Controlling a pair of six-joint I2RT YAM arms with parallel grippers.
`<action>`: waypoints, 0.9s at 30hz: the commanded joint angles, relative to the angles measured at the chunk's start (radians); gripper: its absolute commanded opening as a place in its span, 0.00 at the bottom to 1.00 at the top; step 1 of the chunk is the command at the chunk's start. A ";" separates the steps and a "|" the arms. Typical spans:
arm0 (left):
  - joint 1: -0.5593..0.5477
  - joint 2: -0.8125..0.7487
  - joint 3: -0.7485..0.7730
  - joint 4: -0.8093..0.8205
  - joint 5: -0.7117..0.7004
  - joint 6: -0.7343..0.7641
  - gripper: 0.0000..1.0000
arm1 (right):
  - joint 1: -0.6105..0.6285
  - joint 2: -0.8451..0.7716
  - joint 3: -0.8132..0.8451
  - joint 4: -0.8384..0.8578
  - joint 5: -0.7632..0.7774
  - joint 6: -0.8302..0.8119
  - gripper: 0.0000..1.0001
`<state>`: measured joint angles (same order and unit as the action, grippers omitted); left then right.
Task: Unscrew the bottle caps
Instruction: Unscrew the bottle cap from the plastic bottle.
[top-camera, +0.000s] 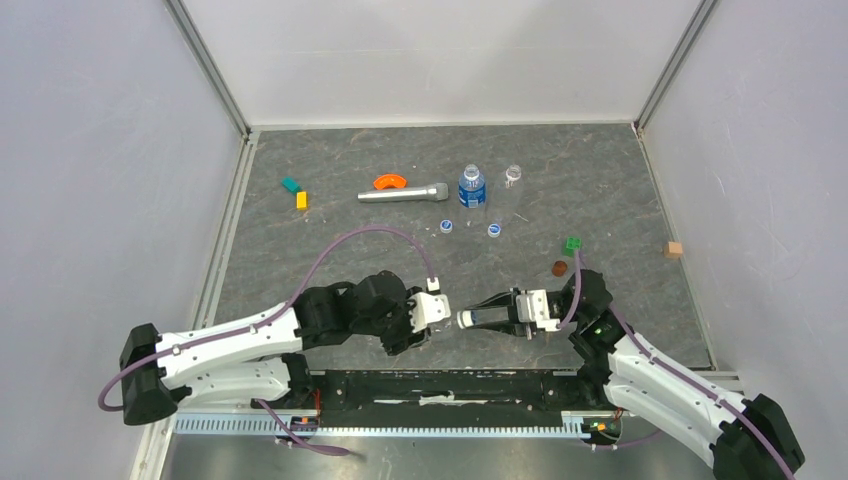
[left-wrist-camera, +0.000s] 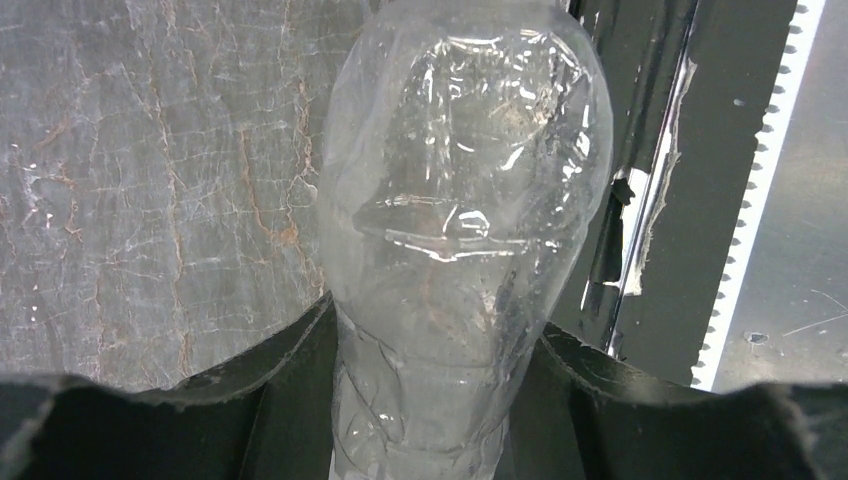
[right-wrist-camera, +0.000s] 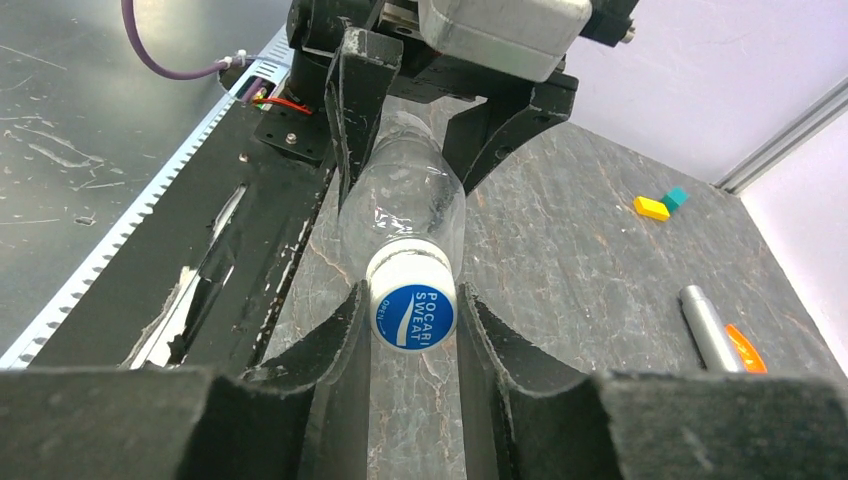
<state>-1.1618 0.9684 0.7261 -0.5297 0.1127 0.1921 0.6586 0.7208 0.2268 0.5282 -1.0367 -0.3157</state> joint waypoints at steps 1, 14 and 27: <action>-0.004 0.056 0.105 0.083 0.065 0.000 0.29 | 0.003 -0.004 0.003 -0.006 0.025 0.038 0.08; -0.004 0.086 0.121 0.077 -0.007 -0.003 0.28 | 0.003 -0.065 -0.063 0.093 0.187 0.174 0.30; -0.004 0.093 0.100 0.114 0.013 0.023 0.27 | 0.002 -0.027 -0.057 0.150 0.131 0.259 0.32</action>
<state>-1.1599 1.0698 0.7921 -0.5648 0.0788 0.1921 0.6571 0.6781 0.1658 0.6174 -0.9054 -0.0925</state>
